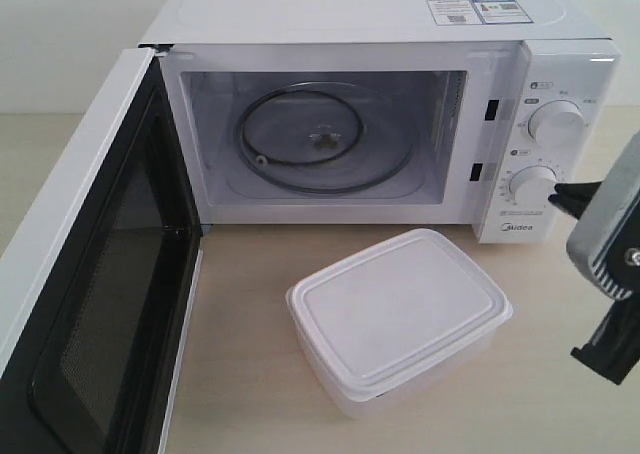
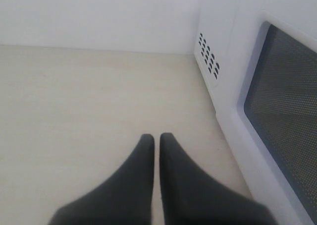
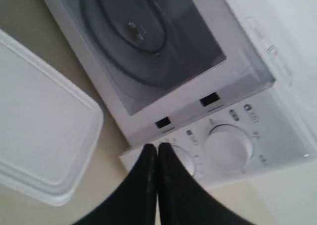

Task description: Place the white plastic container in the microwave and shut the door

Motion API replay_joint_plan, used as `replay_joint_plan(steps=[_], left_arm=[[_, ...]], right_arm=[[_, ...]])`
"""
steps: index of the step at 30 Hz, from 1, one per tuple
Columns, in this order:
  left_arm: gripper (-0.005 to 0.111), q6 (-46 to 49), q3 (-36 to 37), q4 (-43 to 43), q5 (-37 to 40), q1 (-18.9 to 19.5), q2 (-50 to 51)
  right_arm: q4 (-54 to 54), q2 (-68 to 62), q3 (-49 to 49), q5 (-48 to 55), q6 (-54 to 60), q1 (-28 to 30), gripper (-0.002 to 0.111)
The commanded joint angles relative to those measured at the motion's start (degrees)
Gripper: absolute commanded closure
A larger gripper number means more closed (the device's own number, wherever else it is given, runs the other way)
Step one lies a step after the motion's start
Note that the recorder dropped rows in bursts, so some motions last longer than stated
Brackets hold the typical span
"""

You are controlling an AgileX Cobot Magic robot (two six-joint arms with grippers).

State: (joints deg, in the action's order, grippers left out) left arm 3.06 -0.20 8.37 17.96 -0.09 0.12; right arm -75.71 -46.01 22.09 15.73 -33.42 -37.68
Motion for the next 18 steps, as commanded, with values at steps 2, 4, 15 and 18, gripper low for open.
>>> replay_joint_plan(steps=[2, 4, 15, 18], left_arm=[[0.102, 0.0, 0.2, -0.3, -0.4, 0.0, -0.1], [0.102, 0.0, 0.2, -0.3, -0.4, 0.0, -0.1], [0.102, 0.0, 0.2, -0.3, -0.4, 0.0, -0.1], [0.102, 0.0, 0.2, -0.3, -0.4, 0.0, -0.1]], right_arm=[[30.6, 0.1, 0.3, -1.5, 11.2, -0.2, 0.109], [47.2, 0.1, 0.3, -1.9, 17.7, -0.2, 0.109], [83.6, 0.0, -13.8, -34.5, 44.4, -0.2, 0.109], [88.4, -0.6, -16.5, -39.3, 44.0, -0.2, 0.109]])
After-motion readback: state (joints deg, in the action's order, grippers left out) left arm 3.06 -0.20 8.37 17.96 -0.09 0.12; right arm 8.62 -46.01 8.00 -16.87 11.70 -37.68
